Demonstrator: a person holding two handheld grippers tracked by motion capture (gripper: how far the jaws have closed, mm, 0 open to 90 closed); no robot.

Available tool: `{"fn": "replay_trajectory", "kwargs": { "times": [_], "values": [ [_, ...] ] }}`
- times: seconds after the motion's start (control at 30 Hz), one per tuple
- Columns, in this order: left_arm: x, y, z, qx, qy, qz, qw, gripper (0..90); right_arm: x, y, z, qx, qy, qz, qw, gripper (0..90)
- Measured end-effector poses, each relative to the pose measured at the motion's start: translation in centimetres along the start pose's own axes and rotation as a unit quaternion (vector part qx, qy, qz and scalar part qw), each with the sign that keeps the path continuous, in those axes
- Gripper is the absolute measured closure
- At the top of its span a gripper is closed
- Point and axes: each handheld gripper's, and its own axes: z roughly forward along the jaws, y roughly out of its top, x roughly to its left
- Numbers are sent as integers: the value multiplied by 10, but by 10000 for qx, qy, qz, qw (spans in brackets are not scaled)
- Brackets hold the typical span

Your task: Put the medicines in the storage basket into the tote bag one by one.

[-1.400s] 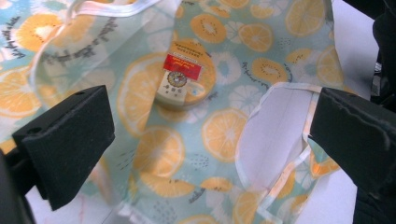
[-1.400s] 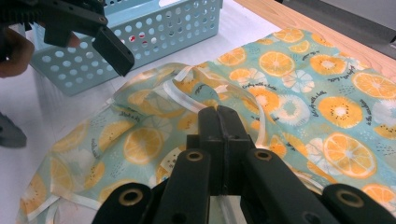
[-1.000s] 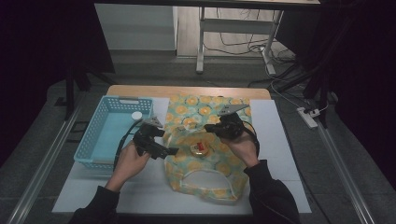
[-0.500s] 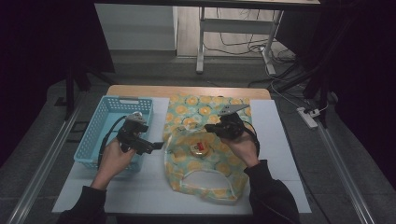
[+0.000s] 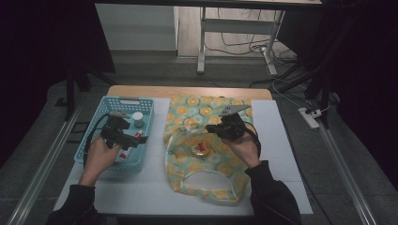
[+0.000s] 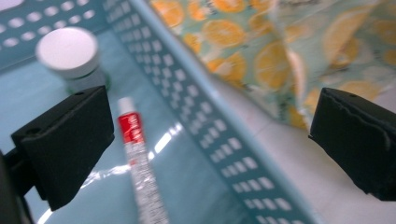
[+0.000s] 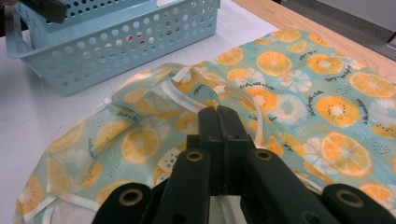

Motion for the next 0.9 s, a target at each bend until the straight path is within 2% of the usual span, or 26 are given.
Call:
{"fn": "replay_trajectory", "kwargs": {
  "times": [0.27,0.37,0.47,0.6,0.77,0.9],
  "values": [
    [19,-4,8,244,284,-157,9992,2,0,0,0,-3,-6,4,10000,898],
    [25,-6,13,310,243,-206,9990,1,-1,0,0,-8,-5,2,10000,898],
    [30,-8,18,435,235,-151,9987,0,0,0,0,-11,-3,4,10000,898],
    [35,-10,26,528,248,-224,9980,0,0,0,-1,-19,0,-3,10000,898],
    [36,-11,37,873,291,-213,9955,0,0,0,0,-9,2,-3,10000,898],
    [36,-12,45,1175,373,-159,9922,0,0,0,0,-18,6,-13,10000,898]
  ]
}}
